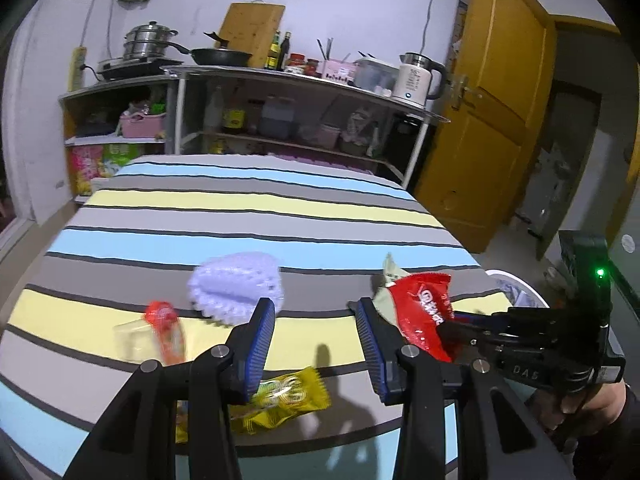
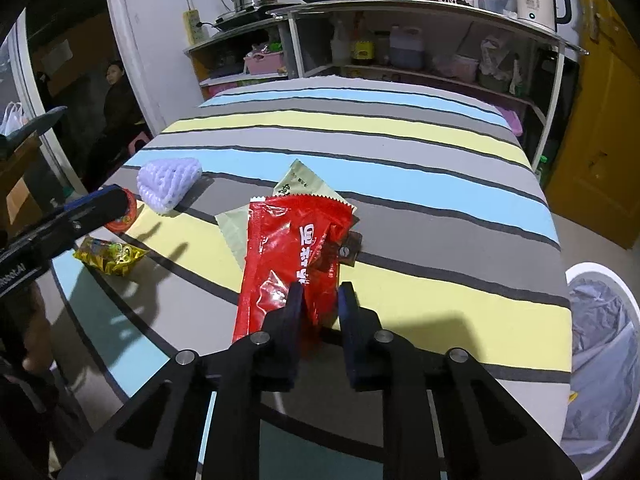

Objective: Collect trash
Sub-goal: 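Grasp the pale green sachet with the left tool while the right tool holds the red wrapper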

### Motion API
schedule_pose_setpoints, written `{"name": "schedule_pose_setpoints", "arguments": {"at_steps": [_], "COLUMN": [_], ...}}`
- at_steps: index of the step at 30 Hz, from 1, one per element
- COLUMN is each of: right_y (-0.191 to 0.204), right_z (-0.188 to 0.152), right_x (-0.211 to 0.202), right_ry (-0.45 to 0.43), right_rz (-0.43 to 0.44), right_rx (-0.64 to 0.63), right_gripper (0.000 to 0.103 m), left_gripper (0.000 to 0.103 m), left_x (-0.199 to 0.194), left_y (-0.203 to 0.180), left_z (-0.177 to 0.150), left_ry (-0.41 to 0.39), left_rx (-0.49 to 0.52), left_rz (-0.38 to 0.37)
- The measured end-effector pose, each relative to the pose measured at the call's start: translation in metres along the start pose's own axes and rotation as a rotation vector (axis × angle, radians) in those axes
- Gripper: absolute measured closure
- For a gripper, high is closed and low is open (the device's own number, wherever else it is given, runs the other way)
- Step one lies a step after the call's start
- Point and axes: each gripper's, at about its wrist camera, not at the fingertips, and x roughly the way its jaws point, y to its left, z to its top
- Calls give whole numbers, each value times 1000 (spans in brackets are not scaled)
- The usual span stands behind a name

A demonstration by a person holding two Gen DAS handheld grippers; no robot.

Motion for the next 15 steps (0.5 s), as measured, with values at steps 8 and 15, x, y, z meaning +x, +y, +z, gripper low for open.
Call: {"name": "schedule_pose_setpoints", "arguments": {"at_steps": [8,15], "right_y": [-9,-36], "right_z": [-5,-9], "right_x": [-20,-35], "right_ry": [-52,-83], "right_rz": [8,-18], "right_rx": [34,101], "right_gripper": [89,90], "left_gripper": [61,61], "left_x": [23,54], "left_y": [-19,-40], "left_z": [10,19], "left_ry": [45,102], "left_rx": [6,23], "left_rz": [-27,-36]}}
